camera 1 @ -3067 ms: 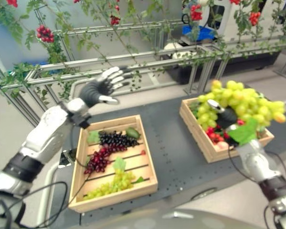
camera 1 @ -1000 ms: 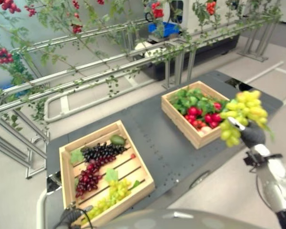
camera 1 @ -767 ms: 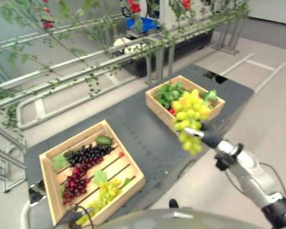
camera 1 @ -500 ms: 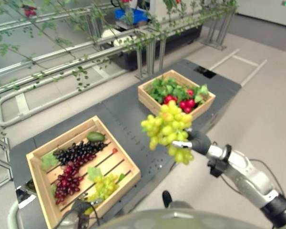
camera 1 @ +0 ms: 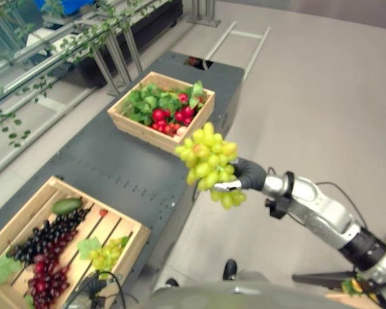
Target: Pick up the fruits from the basket on one side to the basket on the other side
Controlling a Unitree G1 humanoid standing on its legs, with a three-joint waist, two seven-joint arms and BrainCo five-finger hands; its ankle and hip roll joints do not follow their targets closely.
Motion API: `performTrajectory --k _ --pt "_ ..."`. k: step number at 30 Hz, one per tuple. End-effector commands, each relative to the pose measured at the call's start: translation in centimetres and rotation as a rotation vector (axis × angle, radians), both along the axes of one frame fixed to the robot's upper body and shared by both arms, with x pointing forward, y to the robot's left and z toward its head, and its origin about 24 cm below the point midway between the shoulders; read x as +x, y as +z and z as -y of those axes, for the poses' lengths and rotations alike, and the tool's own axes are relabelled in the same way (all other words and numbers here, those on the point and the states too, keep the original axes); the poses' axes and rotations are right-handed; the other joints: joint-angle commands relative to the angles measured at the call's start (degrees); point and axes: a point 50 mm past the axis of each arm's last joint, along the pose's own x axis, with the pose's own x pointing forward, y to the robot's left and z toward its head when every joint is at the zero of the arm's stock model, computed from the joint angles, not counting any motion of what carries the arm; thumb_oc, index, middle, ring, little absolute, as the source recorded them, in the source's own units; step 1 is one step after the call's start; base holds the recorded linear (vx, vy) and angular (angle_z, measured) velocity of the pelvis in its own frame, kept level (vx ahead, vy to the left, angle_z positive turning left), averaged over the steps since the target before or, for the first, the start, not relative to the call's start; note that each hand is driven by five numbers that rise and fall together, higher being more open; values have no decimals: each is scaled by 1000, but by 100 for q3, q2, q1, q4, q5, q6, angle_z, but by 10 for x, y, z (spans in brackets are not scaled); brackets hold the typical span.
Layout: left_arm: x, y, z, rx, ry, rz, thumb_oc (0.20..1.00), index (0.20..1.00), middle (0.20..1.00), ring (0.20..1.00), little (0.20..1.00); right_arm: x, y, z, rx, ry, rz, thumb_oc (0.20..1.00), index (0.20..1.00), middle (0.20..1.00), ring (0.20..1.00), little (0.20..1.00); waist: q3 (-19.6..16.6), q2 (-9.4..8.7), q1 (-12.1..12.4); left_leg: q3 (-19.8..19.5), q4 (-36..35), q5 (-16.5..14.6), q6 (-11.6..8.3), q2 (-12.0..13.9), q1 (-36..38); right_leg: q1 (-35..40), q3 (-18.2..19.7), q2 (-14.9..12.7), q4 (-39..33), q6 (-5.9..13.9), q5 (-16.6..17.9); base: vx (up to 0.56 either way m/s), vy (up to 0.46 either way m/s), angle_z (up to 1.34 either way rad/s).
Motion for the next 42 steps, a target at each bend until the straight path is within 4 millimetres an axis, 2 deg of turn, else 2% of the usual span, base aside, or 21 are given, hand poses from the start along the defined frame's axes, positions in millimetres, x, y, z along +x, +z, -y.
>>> performTrajectory --k 1,2,3,5,9,10,11,12,13,15,16,18,19,20,21,22,24,33,35,37,42 --pt "23 3 6 -32 -61 55 1000 1000 1000 1000 1000 -1 24 -22 209 72 59 200 200 200 200 200 -252 -209 -11 56 254 -302 187 -334 -32 171 312 12 -530 569 343 67 -48 12" --pt "23 3 6 -32 -61 50 1000 1000 1000 1000 1000 -2 25 -23 200 87 59 200 200 200 200 200 -289 -196 -20 75 261 -305 172 -318 -8 199 326 36 -571 566 341 59 -66 3" --pt "-16 -4 7 -49 -42 -11 1000 1000 1000 1000 1000 2 33 -12 208 23 124 200 200 200 200 200 -253 -209 111 48 384 -291 129 -267 -78 238 286 26 -581 564 330 60 -68 1" --pt "-25 -2 1 -33 -92 -51 1000 1000 1000 1000 1000 2 30 0 192 -17 117 200 200 200 200 200 -214 -260 164 -119 683 -311 52 -171 -230 295 262 -4 -545 527 294 4 -106 4" --pt "-13 5 -10 9 -152 -38 1000 1000 1000 1000 1000 -2 41 10 214 -37 165 200 200 200 200 200 -72 -412 124 -208 1828 -488 -74 178 -525 444 346 19 -420 357 109 55 -160 52" --pt "-11 6 -13 20 -156 -36 1000 1000 1000 1000 1000 -3 43 11 216 -39 172 200 200 200 200 200 -3 -448 152 -352 2433 -382 -193 377 -682 558 437 116 -414 247 45 59 -139 -8" --pt "-11 6 -13 20 -156 -35 1000 1000 1000 1000 1000 -3 43 11 216 -39 172 200 200 200 200 200 -2 -443 153 -356 2450 -390 -196 388 -690 559 435 123 -416 244 45 3 -172 -15" --pt "-11 8 -17 31 -141 -33 1000 1000 1000 1000 1000 -4 44 12 235 -39 168 200 200 200 200 200 174 -563 252 -777 3147 115 -283 422 -926 684 568 172 -449 61 123 -35 -88 -36" --pt "-14 8 -18 27 -131 -36 1000 1000 1000 1000 1000 -5 44 12 228 -36 167 200 200 200 200 200 214 -616 299 -1149 3377 213 -317 206 -1066 723 692 161 -495 32 139 -19 -59 -50" --pt "-22 7 -19 21 -107 -42 1000 1000 1000 1000 1000 -5 48 10 207 -4 183 200 200 200 200 200 233 -593 462 -2053 3230 -13 -179 -455 -1303 766 1083 245 -566 50 131 49 67 -86" --pt "-25 7 -19 20 -96 -45 1000 1000 1000 1000 1000 -5 48 11 210 0 180 200 200 200 200 200 233 -595 472 -2260 2971 -33 -104 -597 -1447 762 1211 247 -560 87 154 74 99 -113" --pt "-32 7 -21 19 -88 -54 1000 1000 1000 1000 1000 -5 51 9 203 20 182 200 200 200 200 200 228 -587 494 -2511 2581 -66 -34 -531 -1509 759 1372 262 -515 137 150 81 107 -96" --pt "-35 8 -23 20 -92 -58 1000 1000 1000 1000 1000 -2 56 9 188 33 212 200 200 200 200 200 228 -549 605 -3118 1967 -92 21 -687 -1521 745 1686 319 -424 198 124 157 143 -78" --pt "-40 8 -23 20 -89 -59 1000 1000 1000 1000 1000 -1 59 8 192 29 231 200 200 200 200 200 225 -509 779 -3914 1672 -26 48 -1059 -1504 758 1993 441 -380 223 104 199 178 -101" --pt "-45 8 -22 15 -72 -57 1000 1000 1000 1000 1000 1 62 6 205 40 246 200 200 200 200 200 210 -464 821 -4393 1430 60 47 -1171 -1402 726 2239 532 -275 234 67 136 124 -118" --pt "-51 7 -21 5 -51 -61 1000 1000 1000 1000 1000 1 63 6 210 39 257 200 200 200 200 200 182 -438 802 -4513 1341 -9 84 -1205 -1262 678 2393 577 -194 264 10 115 112 -200" --pt "-56 4 -16 -13 -53 -77 1000 1000 1000 1000 1000 2 59 6 214 26 242 200 200 200 200 200 133 -422 749 -4262 1031 69 81 -1059 -1008 668 2511 586 -155 255 -12 84 117 -187" --pt "-71 7 -20 3 -96 -119 1000 1000 1000 1000 1000 -2 46 3 238 -16 202 200 200 200 200 200 -22 -422 683 -3641 612 -27 354 -1069 -635 599 2701 396 -105 407 -2 59 123 -46" --pt "-61 3 -11 -6 -114 -100 1000 1000 1000 1000 1000 -4 42 0 252 -14 188 200 200 200 200 200 -47 -409 628 -3618 570 -50 374 -1080 -584 614 2706 387 -113 413 -2 71 59 8" --pt "-36 -1 0 -21 -102 -41 1000 1000 1000 1000 1000 -2 37 -2 252 -36 170 200 200 200 200 200 -133 -374 509 -3474 445 -68 400 -1058 -463 641 2756 373 -162 423 12 84 68 10" --pt "-31 -6 14 -36 -96 -32 1000 1000 1000 1000 1000 -5 41 -5 241 -21 186 200 200 200 200 200 -232 -365 497 -3298 470 -148 404 -1062 -414 651 2758 326 -295 495 115 47 42 -8"
